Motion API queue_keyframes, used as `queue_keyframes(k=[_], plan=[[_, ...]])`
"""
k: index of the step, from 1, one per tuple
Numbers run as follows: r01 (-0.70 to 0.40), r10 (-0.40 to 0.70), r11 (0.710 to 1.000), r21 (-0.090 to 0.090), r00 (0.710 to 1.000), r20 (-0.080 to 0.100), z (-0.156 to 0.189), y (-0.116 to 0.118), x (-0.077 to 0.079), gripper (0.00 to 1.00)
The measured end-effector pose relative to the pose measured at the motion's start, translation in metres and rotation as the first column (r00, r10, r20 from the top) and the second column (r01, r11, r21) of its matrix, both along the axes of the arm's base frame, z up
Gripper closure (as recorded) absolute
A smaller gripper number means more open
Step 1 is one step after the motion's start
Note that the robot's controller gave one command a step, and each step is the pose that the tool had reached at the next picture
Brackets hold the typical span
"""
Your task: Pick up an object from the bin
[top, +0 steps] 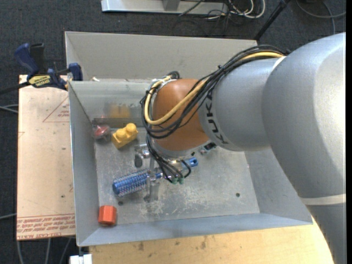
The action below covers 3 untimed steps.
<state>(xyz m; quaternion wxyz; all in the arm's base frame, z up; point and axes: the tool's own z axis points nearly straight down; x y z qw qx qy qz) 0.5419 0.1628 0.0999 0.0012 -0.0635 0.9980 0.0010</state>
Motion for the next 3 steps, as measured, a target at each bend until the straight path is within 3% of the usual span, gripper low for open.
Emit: queue_keyframes(k=[1,2,3], plan=[[-0.004,0.004,1.000,-0.001,1.000,-0.005,-0.0319,-0.0038,-0.0001,0.00],[-0.002,0.002,1.000,0.000,1.000,-0.002,-0.0318,-0.0030,0.0002,0.00],[-0.002,0.002,1.000,0.000,1.000,-0.003,-0.0324,-0.0033,-0.0001,1.00]])
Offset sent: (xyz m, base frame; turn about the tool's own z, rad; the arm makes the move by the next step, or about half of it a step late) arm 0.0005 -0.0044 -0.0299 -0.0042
